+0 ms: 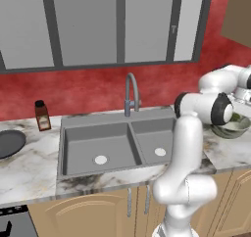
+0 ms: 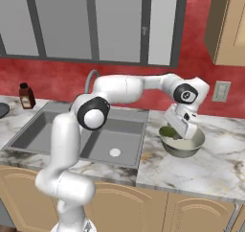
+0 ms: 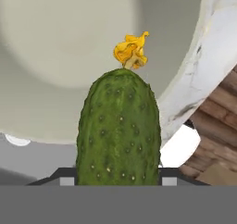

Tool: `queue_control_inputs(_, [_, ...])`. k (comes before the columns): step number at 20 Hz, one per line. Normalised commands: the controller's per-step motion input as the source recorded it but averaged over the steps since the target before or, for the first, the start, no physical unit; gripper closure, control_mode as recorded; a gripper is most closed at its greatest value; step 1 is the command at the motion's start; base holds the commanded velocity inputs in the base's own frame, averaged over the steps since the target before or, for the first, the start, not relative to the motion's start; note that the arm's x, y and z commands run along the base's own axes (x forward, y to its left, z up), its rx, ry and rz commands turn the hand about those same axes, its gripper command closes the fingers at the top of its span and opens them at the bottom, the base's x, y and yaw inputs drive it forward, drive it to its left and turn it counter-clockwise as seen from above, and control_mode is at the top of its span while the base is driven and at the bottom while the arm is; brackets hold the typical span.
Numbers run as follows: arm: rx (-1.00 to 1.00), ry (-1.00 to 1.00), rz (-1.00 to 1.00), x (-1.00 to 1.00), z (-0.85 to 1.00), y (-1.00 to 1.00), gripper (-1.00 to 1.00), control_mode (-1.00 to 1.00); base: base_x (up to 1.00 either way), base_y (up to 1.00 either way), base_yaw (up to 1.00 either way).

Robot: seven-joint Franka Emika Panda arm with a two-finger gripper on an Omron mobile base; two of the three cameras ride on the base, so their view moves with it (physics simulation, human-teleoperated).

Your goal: Pick the cucumber from the sink and place it in the bowl. Then pick the bowl and place it in the microwave. Then close the microwave door and press the start button.

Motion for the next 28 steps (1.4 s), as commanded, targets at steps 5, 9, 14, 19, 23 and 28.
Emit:
queue_control_inputs(5, [0.05,0.0,0.01,0.32,-0.17,-0.18,1.0,-1.0,0.0,0.0,0.0])
queue_control_inputs(9, [-0.01,0.02,0.02,0.38,-0.61,0.0,1.0,-1.0,0.0,0.0,0.0])
queue_control_inputs(14, [-0.04,0.0,0.03,0.31,-0.61,0.03,1.0,-1.0,0.0,0.0,0.0])
queue_control_inputs(19, [-0.01,0.0,0.05,0.21,-0.41,0.03,1.0,-1.0,0.0,0.0,0.0])
queue_control_inputs(23, [-0.03,0.0,0.08,0.14,-0.37,0.07,1.0,-1.0,0.0,0.0,0.0])
queue_control_inputs(28, [-0.02,-0.1,0.08,-0.3,-0.04,0.15,-1.0,-1.0,0.0,0.0,0.0])
